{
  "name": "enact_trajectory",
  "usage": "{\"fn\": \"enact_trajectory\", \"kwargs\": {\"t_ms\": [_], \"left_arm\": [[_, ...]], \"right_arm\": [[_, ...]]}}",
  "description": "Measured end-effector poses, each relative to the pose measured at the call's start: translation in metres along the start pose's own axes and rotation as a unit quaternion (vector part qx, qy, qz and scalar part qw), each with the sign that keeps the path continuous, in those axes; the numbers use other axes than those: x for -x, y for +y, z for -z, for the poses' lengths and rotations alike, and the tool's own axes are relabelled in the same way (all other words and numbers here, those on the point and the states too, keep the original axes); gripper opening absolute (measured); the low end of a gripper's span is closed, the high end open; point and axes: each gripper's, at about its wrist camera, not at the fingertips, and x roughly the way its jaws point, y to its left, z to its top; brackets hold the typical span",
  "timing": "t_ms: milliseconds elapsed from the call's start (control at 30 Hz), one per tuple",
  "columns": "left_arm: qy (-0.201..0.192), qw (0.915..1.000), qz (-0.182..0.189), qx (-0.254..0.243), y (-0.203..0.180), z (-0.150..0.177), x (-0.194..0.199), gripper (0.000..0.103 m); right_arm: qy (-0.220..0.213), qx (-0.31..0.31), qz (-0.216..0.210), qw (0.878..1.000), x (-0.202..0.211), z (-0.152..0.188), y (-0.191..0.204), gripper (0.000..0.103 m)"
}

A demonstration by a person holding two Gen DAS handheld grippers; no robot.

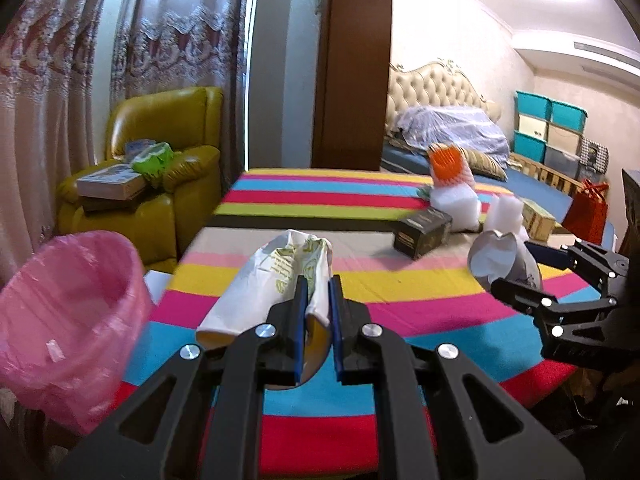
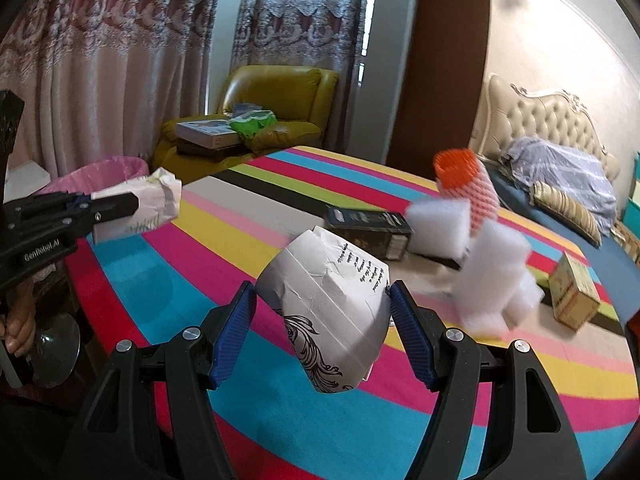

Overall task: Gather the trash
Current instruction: 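Carry the paper cup and paper bag with both tools over the pink wastebasket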

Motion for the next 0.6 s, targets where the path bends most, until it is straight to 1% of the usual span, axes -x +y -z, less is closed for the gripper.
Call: {"fn": "enact_trajectory", "kwargs": {"t_ms": [133,233,333,433,600], "left_arm": [[-0.014,0.9997,-0.014,0.013,0.019,-0.007,0.011,0.011],[-0.026,0.999,-0.029,0.023,0.036,-0.01,0.022,0.011],[-0.034,0.9978,-0.047,0.033,0.055,-0.015,0.031,0.011],[-0.04,0.9961,-0.066,0.043,0.074,-0.017,0.04,0.011],[-0.046,0.9918,-0.102,0.062,0.112,-0.017,0.056,0.011]], "right_arm": [[-0.004,0.02,-0.012,1.0,-0.005,-0.01,0.016,0.066],[-0.008,0.031,-0.03,0.999,-0.008,-0.019,0.031,0.066],[-0.012,0.037,-0.057,0.998,-0.011,-0.031,0.046,0.066],[-0.012,0.028,-0.099,0.995,-0.018,-0.045,0.06,0.066],[-0.023,0.045,-0.141,0.989,-0.023,-0.067,0.09,0.066]]}}
